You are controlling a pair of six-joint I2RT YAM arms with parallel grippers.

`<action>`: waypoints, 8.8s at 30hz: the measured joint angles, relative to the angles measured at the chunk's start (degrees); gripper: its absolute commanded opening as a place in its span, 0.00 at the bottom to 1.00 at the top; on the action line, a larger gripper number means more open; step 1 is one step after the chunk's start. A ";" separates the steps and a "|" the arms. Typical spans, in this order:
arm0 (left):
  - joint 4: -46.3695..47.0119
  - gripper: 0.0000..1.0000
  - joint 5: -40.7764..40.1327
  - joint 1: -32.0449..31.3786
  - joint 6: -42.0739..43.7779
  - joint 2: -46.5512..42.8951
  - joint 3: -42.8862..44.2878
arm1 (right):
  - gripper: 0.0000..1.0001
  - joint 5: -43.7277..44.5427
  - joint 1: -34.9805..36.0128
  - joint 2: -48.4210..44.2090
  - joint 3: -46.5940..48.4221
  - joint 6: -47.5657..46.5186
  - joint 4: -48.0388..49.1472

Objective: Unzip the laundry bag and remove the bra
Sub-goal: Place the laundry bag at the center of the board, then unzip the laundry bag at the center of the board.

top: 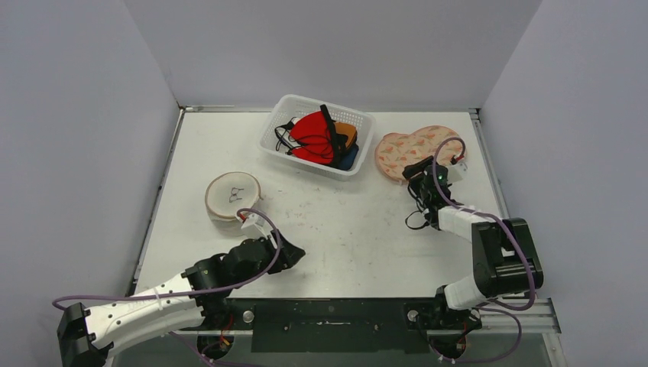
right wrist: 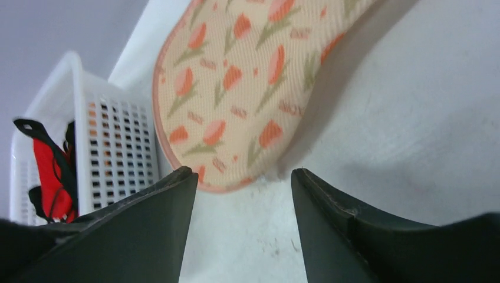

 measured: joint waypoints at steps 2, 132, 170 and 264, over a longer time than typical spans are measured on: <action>0.20 0.52 0.39 -0.07 -0.04 -0.26 -0.11 | 0.29 -0.04 1.49 -1.84 -2.62 -0.22 0.11; -4.92 0.39 17.07 60.50 -3.23 6.97 4.20 | 0.81 11.72 63.08 -30.86 -20.00 -18.69 -5.07; 39.50 0.00 55.49 34.84 4.17 20.83 3.82 | 0.94 -21.38 38.32 -52.37 -10.38 -13.09 -23.23; 46.16 0.46 -4.00 -3.41 -13.84 25.57 -4.87 | 0.05 -7.06 38.69 -53.62 -32.35 27.47 -7.50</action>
